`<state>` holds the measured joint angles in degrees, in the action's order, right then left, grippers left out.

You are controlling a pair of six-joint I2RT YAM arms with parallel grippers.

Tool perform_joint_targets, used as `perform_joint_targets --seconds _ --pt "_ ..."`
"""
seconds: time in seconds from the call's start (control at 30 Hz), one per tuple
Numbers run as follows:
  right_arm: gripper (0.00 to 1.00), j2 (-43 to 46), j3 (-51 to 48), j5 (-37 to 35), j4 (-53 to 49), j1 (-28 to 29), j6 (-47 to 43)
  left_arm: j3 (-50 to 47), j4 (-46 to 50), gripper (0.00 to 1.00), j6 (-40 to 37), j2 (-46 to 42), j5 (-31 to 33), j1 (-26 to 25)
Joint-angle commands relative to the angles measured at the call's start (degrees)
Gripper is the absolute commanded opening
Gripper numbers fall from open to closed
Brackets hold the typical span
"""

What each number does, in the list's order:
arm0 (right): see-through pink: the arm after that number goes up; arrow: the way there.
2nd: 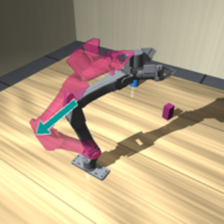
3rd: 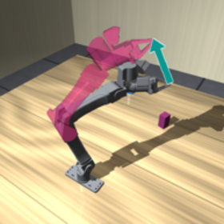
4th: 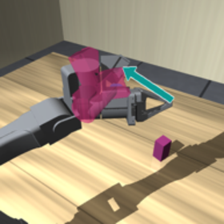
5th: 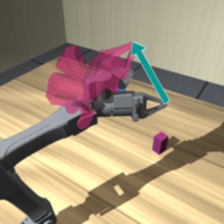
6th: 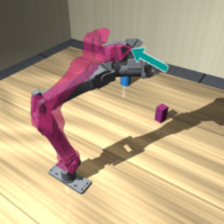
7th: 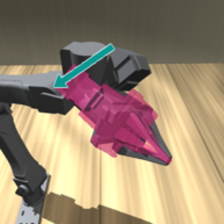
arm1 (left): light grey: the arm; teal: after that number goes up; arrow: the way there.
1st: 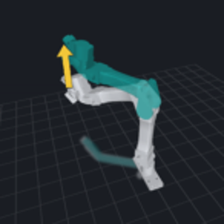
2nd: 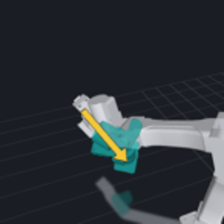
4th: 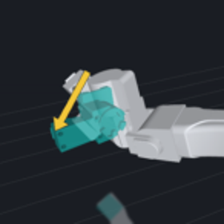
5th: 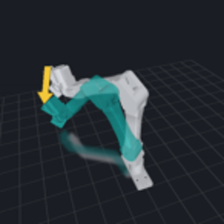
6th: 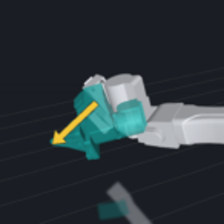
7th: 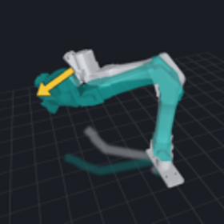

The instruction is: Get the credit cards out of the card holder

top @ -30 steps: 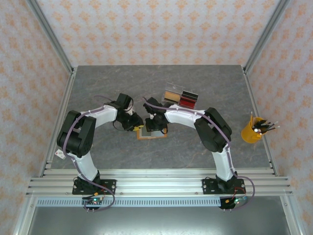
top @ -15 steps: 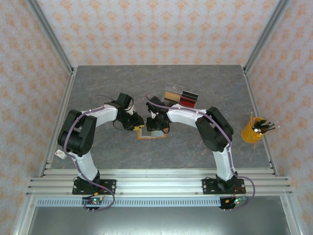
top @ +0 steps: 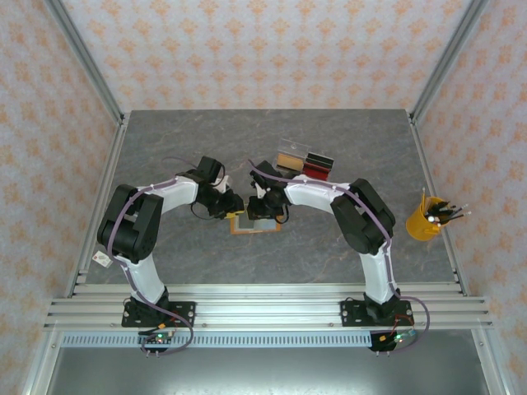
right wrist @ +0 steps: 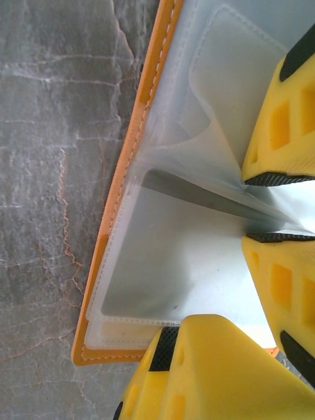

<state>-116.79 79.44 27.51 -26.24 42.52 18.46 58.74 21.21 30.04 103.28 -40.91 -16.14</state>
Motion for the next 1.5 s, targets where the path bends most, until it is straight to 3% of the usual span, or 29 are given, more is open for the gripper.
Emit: perform_joint_targets --seconds 0.0,0.8,1.07,1.27,1.47 --pt "0.26 -1.9 -2.7 -1.5 -1.9 0.0 0.8 -0.9 -0.1 0.30 -2.1 -0.8 5.5 -0.5" --pt "0.18 -5.8 -2.3 -8.2 -5.2 0.0 1.0 0.5 2.9 0.30 -3.9 2.5 8.3 -1.5" --pt "0.16 -6.2 -2.8 -6.8 -3.9 0.1 0.5 1.4 2.1 0.30 -4.0 4.6 4.8 -2.9" --pt "0.16 -5.3 -3.0 -5.2 -2.9 0.0 0.4 1.8 1.2 0.21 -3.9 4.4 3.4 -2.9" --pt "0.16 -2.9 -2.7 -4.0 -2.1 0.0 0.3 2.3 2.2 0.08 -4.6 3.0 6.5 -2.9"
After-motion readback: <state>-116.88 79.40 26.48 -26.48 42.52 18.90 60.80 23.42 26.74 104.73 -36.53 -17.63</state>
